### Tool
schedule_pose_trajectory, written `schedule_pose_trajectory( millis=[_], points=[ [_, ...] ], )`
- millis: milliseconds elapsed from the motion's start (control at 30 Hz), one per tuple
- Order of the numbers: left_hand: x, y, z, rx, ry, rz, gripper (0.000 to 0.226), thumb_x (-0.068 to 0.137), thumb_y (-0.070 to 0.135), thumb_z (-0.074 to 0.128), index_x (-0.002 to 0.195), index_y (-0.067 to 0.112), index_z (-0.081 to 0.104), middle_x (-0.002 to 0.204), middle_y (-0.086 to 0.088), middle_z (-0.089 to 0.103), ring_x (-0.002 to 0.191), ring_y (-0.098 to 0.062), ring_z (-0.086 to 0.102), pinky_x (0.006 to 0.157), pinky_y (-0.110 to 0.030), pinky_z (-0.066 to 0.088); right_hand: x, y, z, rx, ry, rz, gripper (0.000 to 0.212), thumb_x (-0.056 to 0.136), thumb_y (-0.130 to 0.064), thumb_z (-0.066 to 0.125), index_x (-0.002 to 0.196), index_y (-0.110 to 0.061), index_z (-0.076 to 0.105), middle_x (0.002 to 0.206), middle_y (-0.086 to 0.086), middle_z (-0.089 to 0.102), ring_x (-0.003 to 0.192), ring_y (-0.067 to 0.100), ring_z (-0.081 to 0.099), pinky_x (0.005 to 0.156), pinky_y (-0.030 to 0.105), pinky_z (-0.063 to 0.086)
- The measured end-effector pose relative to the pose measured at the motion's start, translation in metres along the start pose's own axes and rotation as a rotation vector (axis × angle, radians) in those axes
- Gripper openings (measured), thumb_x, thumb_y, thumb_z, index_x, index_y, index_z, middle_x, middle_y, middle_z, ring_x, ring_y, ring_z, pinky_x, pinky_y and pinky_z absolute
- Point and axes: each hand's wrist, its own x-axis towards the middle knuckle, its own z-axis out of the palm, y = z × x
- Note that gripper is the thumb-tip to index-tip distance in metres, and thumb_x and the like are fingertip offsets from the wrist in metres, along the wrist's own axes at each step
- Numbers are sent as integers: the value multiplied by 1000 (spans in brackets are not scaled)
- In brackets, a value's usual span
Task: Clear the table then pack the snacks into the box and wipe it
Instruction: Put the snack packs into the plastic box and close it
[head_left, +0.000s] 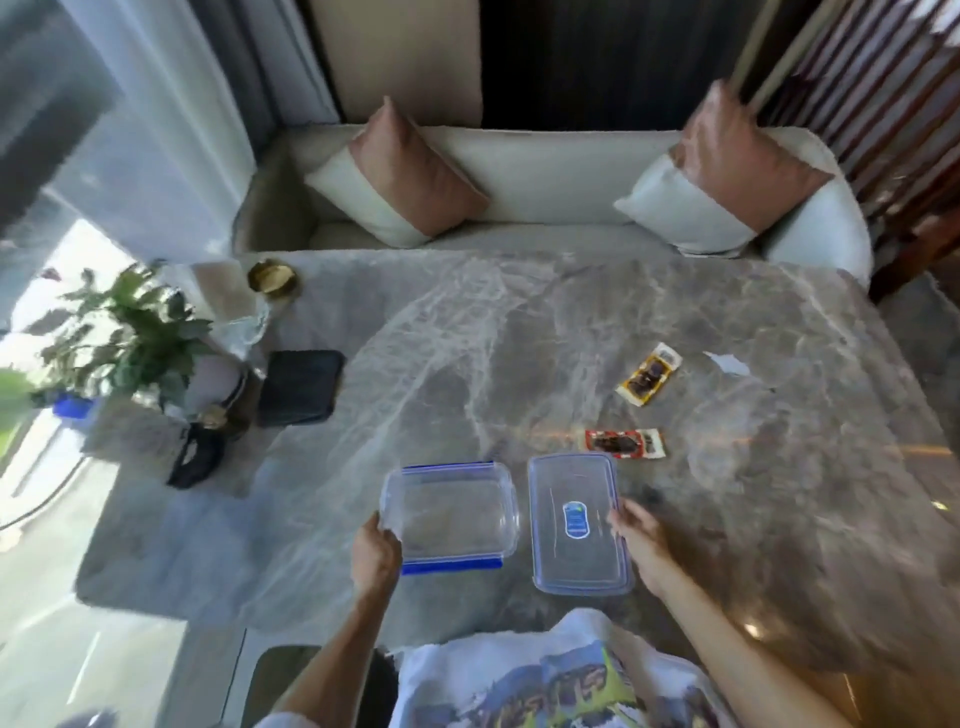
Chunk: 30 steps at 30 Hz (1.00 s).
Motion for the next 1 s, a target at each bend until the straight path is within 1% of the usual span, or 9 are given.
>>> schedule_pose_trajectory(
  millis=[100, 167, 267, 333, 467, 567, 700, 833, 1000],
  points=[
    [-8, -8, -4, -15, 55, -36, 40, 85, -4, 45, 119, 1, 65, 94, -26, 72, 78, -37, 67, 64, -31, 44, 15, -8, 29, -92, -40, -1, 46, 93, 3, 56, 138, 5, 45, 103, 16, 58, 66, 15, 50, 61, 20, 47],
    [-11, -10, -6, -28, 74, -50, 40, 88, -3, 44, 123, 2, 63, 97, -24, 72, 78, -35, 66, 65, -30, 45, 20, -8, 45, -165, -49, -3, 45, 94, 2, 54, 138, 5, 45, 101, 16, 57, 63, 14, 46, 59, 20, 44],
    [-9, -13, -8, -15, 85, -59, 38, 89, -1, 43, 119, 2, 64, 95, -23, 72, 75, -34, 65, 65, -33, 47, 22, -3, 61, -236, -20, -15, 43, 95, 1, 53, 137, 6, 47, 102, 20, 59, 66, 22, 52, 66, 29, 46],
    [-5, -15, -9, 28, 72, -46, 36, 90, 0, 43, 119, 1, 64, 94, -23, 72, 77, -35, 66, 65, -34, 48, 20, -2, 64, -346, 11, -82, 40, 94, -1, 55, 133, 7, 51, 114, 26, 64, 87, 35, 63, 81, 41, 52],
    [1, -19, -11, 66, 47, 3, 33, 90, 2, 46, 118, 0, 61, 101, -23, 71, 84, -35, 66, 76, -42, 54, 19, -3, 58, -657, 14, -252, 39, 94, -14, 58, 131, -2, 58, 115, 26, 68, 103, 33, 65, 88, 36, 48],
    [2, -19, -11, 57, 13, 1, 38, 92, 6, 46, 128, 0, 54, 110, -23, 69, 85, -32, 64, 78, -42, 52, 23, -4, 49, -869, -25, -235, 47, 95, -31, 57, 140, -18, 51, 113, 23, 63, 111, 33, 58, 93, 34, 45],
    [2, -8, -8, 283, 103, -54, 49, 91, 22, 47, 136, 4, 43, 125, -26, 57, 108, -40, 57, 91, -46, 46, 31, -10, 31, -882, -43, -246, 58, 93, -37, 58, 145, -17, 42, 113, 15, 61, 118, 32, 55, 99, 36, 45],
    [4, 47, 17, 554, 217, 224, 47, 87, 18, 56, 133, 7, 50, 123, -18, 60, 108, -38, 54, 92, -43, 43, 58, -46, -6, -846, 109, -353, 38, 92, -32, 60, 128, -21, 61, 116, 10, 69, 107, 28, 64, 88, 35, 49],
    [1, 161, 102, 625, 13, 579, 32, 93, 21, 47, 124, 20, 59, 120, -5, 64, 112, -29, 52, 92, -37, 41, 124, -128, -51, -854, 266, -425, 20, 91, -26, 59, 107, -23, 70, 113, 6, 71, 107, 29, 64, 82, 36, 51]
  ],
)
